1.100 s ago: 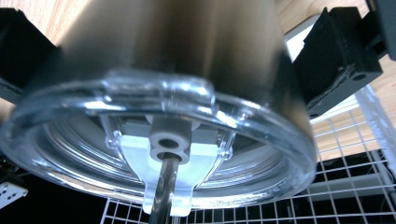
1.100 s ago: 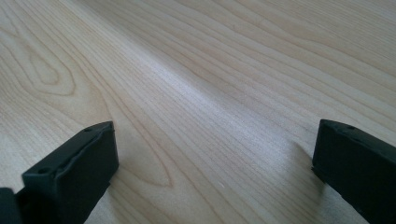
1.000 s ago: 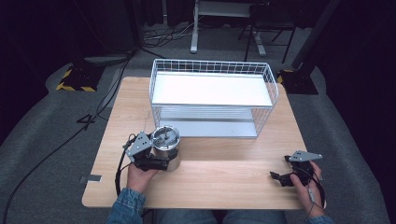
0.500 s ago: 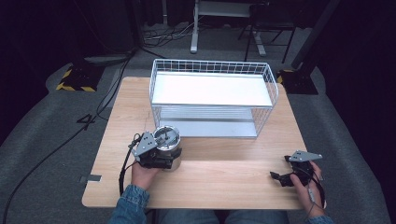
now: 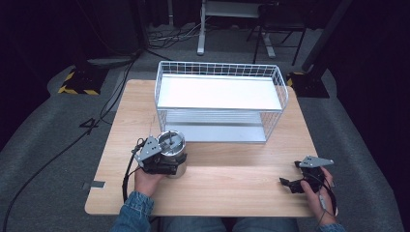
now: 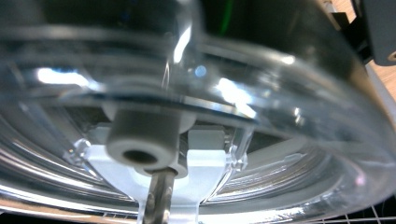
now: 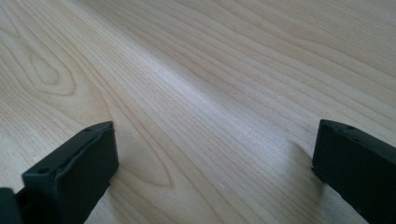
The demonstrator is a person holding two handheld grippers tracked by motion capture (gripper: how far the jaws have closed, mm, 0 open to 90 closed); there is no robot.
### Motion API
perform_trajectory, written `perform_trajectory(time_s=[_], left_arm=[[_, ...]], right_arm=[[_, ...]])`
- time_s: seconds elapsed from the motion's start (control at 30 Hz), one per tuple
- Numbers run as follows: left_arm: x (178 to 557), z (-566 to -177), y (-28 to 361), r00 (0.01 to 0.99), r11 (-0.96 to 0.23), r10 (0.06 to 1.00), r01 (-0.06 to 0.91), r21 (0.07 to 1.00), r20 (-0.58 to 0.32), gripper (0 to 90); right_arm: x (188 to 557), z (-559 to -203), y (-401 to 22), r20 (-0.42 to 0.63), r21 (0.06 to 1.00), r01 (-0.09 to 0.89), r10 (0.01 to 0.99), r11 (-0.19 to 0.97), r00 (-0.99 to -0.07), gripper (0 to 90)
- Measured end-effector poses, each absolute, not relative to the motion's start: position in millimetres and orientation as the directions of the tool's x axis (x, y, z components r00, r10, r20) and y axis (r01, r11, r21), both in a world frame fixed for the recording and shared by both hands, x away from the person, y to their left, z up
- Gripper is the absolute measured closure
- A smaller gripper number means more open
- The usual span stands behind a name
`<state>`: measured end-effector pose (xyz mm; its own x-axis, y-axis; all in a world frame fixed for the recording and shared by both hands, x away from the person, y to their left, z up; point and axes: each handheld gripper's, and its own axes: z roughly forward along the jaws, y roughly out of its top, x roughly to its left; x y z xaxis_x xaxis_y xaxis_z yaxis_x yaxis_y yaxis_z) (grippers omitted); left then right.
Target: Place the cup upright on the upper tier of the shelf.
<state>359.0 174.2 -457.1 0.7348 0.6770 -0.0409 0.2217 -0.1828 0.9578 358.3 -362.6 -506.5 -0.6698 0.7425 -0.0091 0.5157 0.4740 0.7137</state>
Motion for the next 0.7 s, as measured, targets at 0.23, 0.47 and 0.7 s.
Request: perform_trajectory(time_s=[0.23, 0.47, 0.7], left_arm=[[355.6, -441.2, 174.7, 0.733, -0.196, 0.679, 0.214, 0.957, -0.025, 3.6], [357.0, -420.8, 179.7, 0.736, -0.188, 0.675, 0.232, 0.954, -0.046, 3.6], [360.4, -391.2, 177.4, 0.754, -0.200, 0.656, 0.215, 0.956, -0.032, 3.6]], right_arm=[[358.1, -506.5, -362.5, -0.010, 0.714, 0.516, 0.743, 0.474, -0.670, 0.7], [358.1, -506.5, -362.5, -0.010, 0.714, 0.515, 0.743, 0.474, -0.670, 0.6], [357.2, -506.2, -362.2, -0.021, 0.716, 0.508, 0.742, 0.480, -0.670, 0.7]])
